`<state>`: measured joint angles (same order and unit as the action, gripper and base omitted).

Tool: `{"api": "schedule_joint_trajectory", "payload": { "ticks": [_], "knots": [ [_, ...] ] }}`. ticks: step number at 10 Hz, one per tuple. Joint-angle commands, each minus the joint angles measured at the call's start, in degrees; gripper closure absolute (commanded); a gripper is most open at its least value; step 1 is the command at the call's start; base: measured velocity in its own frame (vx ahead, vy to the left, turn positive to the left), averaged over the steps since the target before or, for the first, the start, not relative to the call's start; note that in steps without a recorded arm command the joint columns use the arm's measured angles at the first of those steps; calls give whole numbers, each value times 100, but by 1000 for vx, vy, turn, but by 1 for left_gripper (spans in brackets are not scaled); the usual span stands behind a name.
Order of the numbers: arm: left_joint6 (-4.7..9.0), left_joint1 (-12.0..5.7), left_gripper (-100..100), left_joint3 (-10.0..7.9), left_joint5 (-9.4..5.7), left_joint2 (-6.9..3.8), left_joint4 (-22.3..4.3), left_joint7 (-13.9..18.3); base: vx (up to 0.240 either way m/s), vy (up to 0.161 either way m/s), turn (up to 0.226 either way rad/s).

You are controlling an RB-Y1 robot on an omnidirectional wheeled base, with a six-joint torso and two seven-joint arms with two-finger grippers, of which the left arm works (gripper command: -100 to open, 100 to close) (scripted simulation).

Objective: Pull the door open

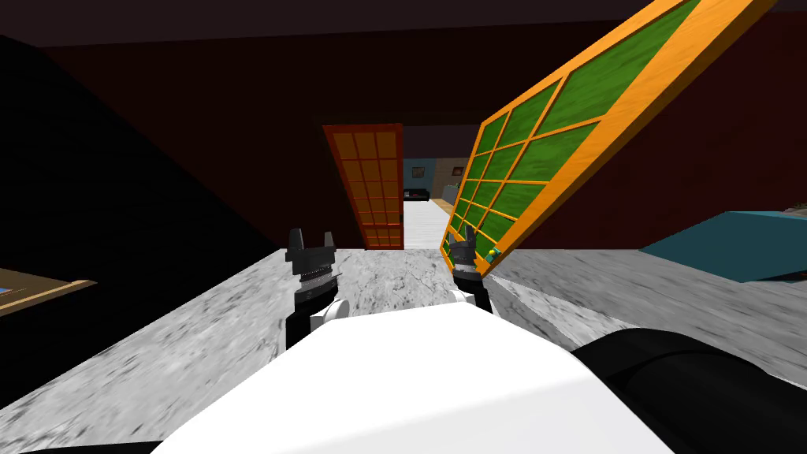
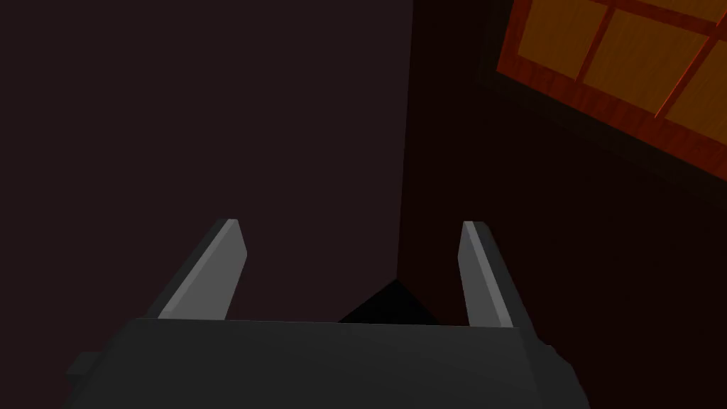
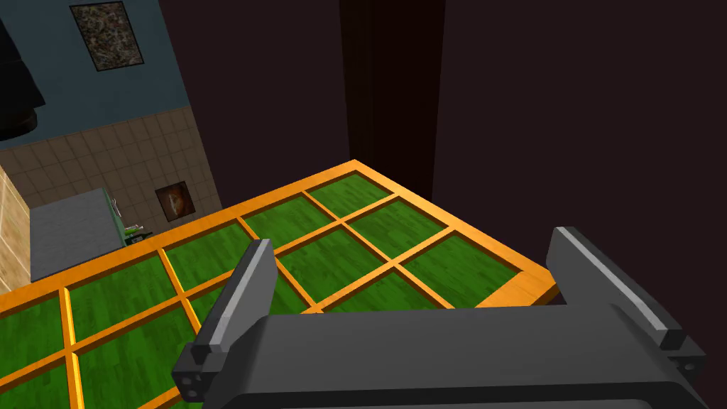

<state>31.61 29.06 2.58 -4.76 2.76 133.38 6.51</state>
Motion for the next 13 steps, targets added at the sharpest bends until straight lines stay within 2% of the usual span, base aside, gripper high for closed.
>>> {"api": "schedule_joint_trajectory", "payload": {
  "ticks": [1, 7, 13],
  "knots": [
    [44, -35, -100, 3, -95, -78, -160, 119, 75, -5, -100],
    [245, -194, -100, 19, -530, -345, -892, 661, 140, -18, -121],
    [406, -322, -100, 32, -879, -503, -1481, 1098, 102, -12, -101]
  ]
}}
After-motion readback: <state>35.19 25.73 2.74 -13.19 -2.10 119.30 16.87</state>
